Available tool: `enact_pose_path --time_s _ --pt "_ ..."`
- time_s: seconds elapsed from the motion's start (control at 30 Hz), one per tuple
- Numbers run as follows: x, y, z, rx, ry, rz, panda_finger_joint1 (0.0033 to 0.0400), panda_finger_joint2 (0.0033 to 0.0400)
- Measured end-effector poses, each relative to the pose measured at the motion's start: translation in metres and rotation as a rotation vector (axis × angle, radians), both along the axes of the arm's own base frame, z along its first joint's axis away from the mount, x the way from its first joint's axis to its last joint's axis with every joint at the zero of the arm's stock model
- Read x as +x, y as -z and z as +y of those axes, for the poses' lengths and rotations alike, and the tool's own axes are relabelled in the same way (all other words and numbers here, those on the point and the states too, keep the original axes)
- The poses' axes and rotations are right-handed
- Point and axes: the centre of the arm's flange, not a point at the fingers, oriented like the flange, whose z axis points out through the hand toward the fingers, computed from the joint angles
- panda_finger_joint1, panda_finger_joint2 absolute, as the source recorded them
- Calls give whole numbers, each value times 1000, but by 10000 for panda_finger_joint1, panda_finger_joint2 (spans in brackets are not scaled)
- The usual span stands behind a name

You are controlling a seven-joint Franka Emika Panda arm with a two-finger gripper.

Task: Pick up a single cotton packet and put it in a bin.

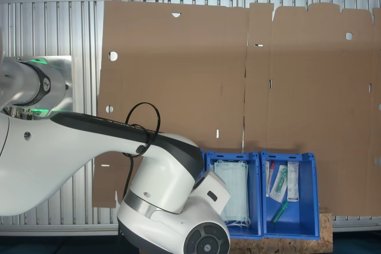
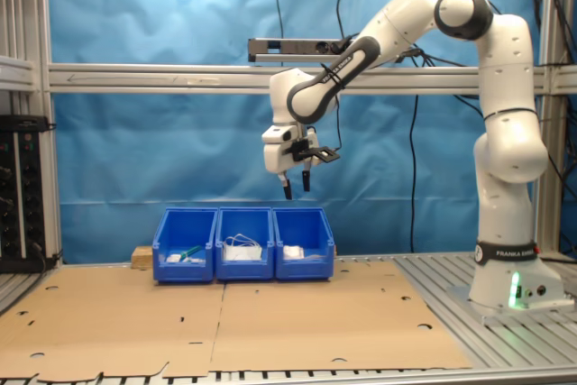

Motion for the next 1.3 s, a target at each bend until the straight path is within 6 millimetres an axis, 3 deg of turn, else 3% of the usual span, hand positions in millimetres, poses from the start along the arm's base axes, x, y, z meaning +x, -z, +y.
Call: enact_pose_path --time_s 1.3 --pt "0 0 0 2 -19 2 400 400"
